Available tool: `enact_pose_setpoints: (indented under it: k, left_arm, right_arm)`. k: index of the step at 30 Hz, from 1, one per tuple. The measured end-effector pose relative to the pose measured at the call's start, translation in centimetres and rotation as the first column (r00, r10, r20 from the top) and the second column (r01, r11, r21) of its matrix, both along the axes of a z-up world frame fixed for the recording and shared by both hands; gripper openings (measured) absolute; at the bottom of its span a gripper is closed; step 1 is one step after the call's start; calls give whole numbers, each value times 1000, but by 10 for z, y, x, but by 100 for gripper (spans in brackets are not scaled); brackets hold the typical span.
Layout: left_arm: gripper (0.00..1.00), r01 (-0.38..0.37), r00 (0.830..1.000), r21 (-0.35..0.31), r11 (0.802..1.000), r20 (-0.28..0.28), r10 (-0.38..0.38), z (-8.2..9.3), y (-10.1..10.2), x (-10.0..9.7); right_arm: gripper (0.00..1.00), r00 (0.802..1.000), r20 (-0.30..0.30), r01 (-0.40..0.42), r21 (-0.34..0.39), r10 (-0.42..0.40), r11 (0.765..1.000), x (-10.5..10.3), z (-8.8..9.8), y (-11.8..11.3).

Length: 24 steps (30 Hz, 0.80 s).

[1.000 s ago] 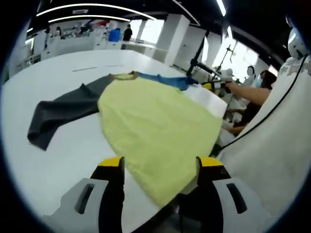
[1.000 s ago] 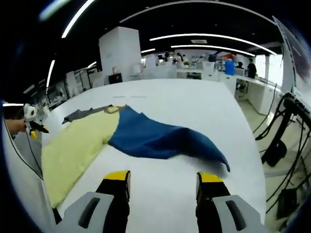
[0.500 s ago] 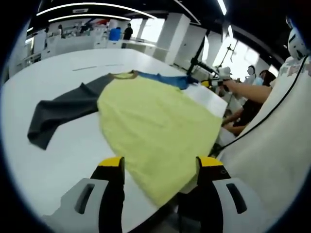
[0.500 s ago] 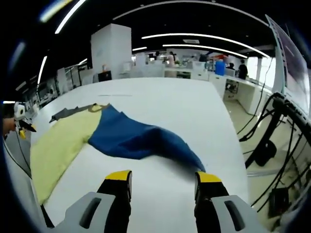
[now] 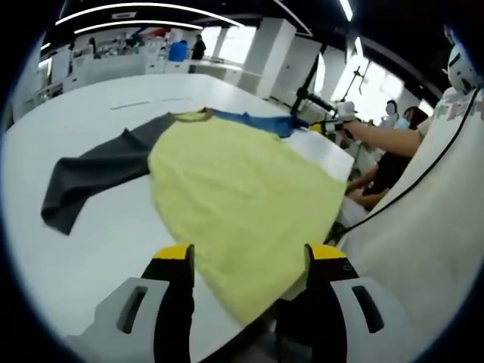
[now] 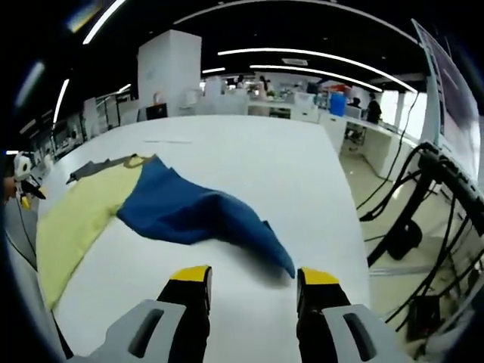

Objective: Fold the garment on the visible template until the final outline fits inside the template.

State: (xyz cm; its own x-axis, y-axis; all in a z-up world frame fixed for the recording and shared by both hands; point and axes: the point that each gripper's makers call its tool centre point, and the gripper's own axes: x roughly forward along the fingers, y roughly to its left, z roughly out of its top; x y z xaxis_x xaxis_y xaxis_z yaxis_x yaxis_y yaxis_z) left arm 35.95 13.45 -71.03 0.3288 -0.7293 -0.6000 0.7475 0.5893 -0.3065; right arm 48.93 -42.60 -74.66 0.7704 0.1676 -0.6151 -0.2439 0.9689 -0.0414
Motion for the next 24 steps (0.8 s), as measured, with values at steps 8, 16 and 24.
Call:
enact_pose_setpoints:
  k: [8, 16, 24]
  left_arm:
    - [55, -3, 1000, 4, 1000, -6, 3, 0, -2, 1]
    - [55, -3, 1000, 8, 1000, -10, 3, 0, -5, 3]
    - [55, -12, 1000, 8, 1000, -16, 13, -1, -5, 4]
  right_arm:
    - [30, 1000, -15, -11, -31, 10, 999, 8, -7, -7]
    - [20, 1000, -23, -15, -57, 14, 998, 16, -12, -12]
    - [5, 1000, -23, -19, -99, 17, 995, 19, -10, -13]
